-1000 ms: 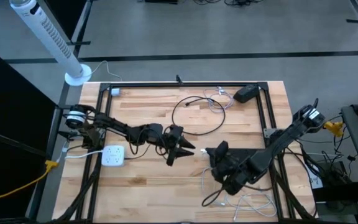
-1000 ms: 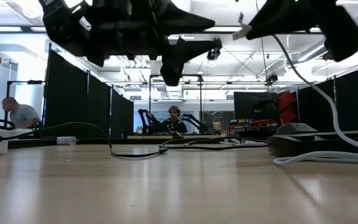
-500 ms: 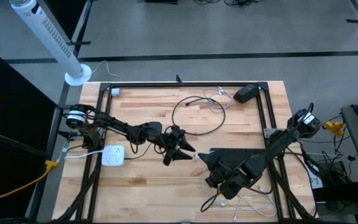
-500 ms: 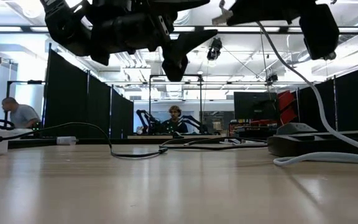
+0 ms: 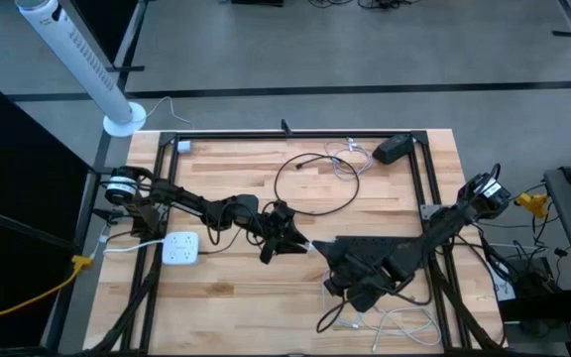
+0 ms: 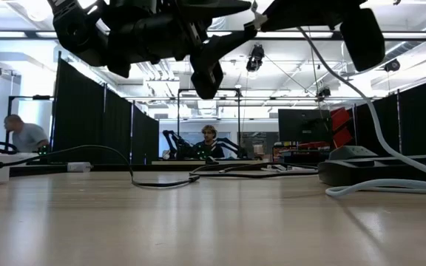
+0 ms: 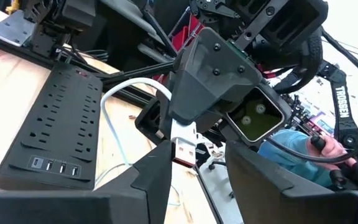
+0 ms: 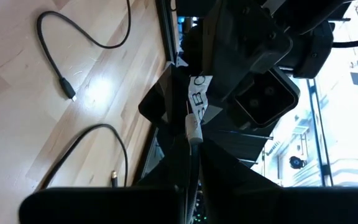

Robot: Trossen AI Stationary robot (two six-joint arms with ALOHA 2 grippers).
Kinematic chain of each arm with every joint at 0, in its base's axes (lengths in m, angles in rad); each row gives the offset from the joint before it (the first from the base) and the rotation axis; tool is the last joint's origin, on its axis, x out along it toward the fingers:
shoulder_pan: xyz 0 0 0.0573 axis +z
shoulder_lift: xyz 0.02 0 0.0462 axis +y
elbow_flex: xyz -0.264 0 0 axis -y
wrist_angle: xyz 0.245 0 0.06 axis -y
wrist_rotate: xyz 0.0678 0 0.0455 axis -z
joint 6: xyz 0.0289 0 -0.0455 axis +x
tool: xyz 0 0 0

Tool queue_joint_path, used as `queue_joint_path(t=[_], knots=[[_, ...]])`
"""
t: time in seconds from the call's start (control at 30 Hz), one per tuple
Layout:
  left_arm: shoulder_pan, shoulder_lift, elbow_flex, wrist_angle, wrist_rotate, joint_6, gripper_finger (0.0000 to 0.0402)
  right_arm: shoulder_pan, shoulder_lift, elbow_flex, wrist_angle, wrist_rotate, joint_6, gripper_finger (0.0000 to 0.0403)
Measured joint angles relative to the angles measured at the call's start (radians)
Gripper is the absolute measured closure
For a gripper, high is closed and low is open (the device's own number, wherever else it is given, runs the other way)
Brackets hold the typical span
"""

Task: Insert USB
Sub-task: Insert the bottom left white charger cable into the bottom black outlet

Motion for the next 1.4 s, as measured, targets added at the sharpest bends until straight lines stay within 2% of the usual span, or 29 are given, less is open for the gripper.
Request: queue_joint_path(t=[0.27, 0.5, 0.73, 0.9, 1.0, 1.1, 1.3, 1.4], knots=[[0.000, 0.000, 0.000, -0.004, -0.031, 0.013, 0.0298, -0.005, 0.000, 0.000, 0.000, -0.002, 0.007, 0.0394], [0.000, 0.000, 0.000, -0.008, -0.051, 0.061, 0.0371, -0.005, 0.000, 0.000, -0.001, 0.002, 0.020, 0.0394], [0.000, 0.000, 0.000, -0.009, -0.060, 0.095, 0.0371, -0.005, 0.000, -0.001, -0.012, 0.001, 0.102, 0.0394], [-0.001, 0.000, 0.000, -0.037, -0.093, 0.132, 0.0371, -0.017, -0.001, -0.001, -0.080, -0.030, 0.259, 0.0392], [-0.001, 0.000, 0.000, -0.069, -0.130, 0.170, 0.0372, -0.024, -0.005, -0.001, -0.132, -0.053, 0.388, 0.0361], [-0.001, 0.000, 0.000, -0.099, -0.159, 0.198, 0.0400, -0.028, -0.014, -0.002, -0.187, -0.085, 0.505, 0.0308], [-0.001, 0.000, 0.000, -0.105, -0.191, 0.242, 0.0400, -0.029, -0.052, -0.002, -0.345, -0.103, 0.712, 0.0202], [-0.003, 0.000, 0.000, -0.112, -0.212, 0.281, 0.0400, -0.037, -0.089, -0.002, -0.435, -0.189, 0.874, 0.0172]])
